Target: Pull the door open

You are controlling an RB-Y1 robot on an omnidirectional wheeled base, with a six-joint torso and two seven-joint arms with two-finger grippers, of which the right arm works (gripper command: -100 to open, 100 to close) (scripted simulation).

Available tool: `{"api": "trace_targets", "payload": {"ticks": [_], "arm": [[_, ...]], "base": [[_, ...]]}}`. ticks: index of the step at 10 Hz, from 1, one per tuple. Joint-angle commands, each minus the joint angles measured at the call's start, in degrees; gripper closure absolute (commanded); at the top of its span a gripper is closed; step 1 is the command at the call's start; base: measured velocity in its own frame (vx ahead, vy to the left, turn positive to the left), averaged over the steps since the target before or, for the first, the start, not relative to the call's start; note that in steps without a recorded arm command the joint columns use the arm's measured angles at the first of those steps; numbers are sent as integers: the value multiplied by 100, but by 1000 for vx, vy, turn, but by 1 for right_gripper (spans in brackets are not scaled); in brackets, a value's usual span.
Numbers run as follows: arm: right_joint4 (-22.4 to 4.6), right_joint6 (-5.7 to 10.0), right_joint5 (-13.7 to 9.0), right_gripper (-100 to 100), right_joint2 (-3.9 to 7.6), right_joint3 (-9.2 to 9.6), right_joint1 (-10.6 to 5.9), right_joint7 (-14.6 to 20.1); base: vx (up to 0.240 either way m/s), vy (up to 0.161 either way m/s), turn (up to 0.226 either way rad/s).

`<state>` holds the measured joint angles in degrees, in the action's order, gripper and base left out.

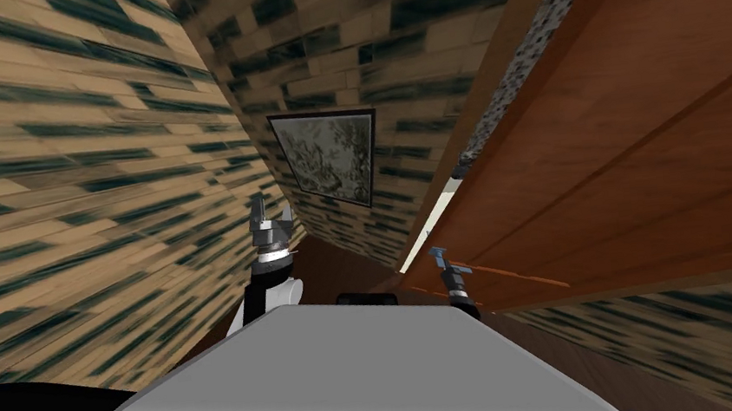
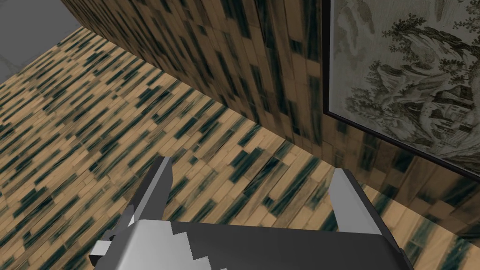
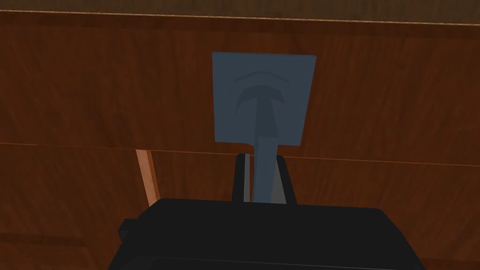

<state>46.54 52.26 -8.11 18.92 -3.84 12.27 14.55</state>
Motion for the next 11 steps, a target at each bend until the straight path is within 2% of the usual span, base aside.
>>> {"api": "trace_targets", "payload": {"ticks": [1,2,3,6,9,11], "arm": [[42,78,44,100,70,93,76,112],[36,36,25,100,43,53,50,62],[4,180,61,100,107,130,156,160],[-45,451,108,100,239,234,321,316],[-79,640,141,100,331,307,437,426],[-112,825,174,100,421,378,550,532]], "base": [[-256,-53,128],[-116,-22,34],[-155,-35,124],[-221,-39,170],[-151,-37,99],[-179,-44,126]]}}
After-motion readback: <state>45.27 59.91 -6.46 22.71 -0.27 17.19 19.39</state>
